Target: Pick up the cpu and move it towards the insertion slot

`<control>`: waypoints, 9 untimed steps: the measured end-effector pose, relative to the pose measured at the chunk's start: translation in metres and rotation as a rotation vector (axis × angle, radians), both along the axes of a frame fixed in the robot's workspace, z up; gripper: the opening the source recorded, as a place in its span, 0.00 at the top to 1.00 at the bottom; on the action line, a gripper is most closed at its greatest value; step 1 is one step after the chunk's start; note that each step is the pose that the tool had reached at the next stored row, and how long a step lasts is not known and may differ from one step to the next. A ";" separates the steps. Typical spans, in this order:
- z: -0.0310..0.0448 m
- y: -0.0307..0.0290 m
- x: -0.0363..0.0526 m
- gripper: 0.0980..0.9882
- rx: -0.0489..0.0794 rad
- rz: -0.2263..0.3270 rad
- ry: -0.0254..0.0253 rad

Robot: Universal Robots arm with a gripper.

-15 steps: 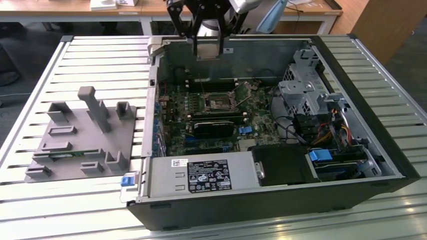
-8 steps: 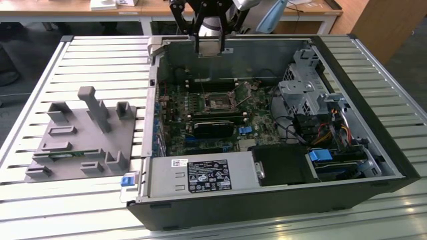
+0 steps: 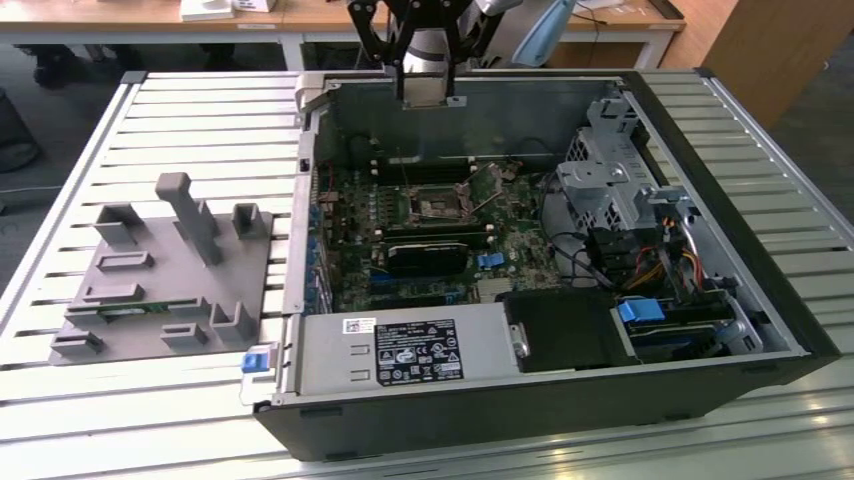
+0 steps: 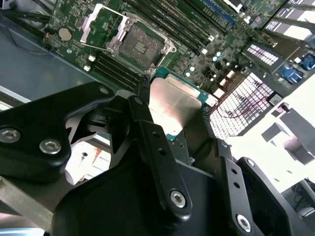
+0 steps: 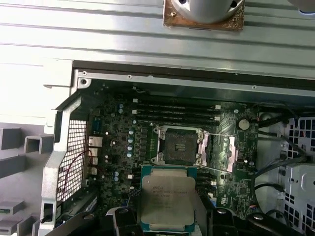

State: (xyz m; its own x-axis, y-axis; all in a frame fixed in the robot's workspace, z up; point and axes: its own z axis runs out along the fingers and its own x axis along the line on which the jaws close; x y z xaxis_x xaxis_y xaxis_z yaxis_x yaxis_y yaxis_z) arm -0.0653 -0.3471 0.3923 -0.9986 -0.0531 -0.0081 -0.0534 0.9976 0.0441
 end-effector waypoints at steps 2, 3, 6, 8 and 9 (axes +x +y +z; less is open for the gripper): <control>0.0000 0.0024 0.0019 0.52 0.000 0.001 0.0000; 0.0000 0.0036 0.0028 0.52 0.000 0.001 0.0000; 0.0000 0.0076 0.0060 0.52 0.000 0.001 0.0000; -0.0001 0.0095 0.0073 0.52 0.000 0.002 -0.0001; -0.0002 0.0104 0.0082 0.52 0.000 0.002 0.0000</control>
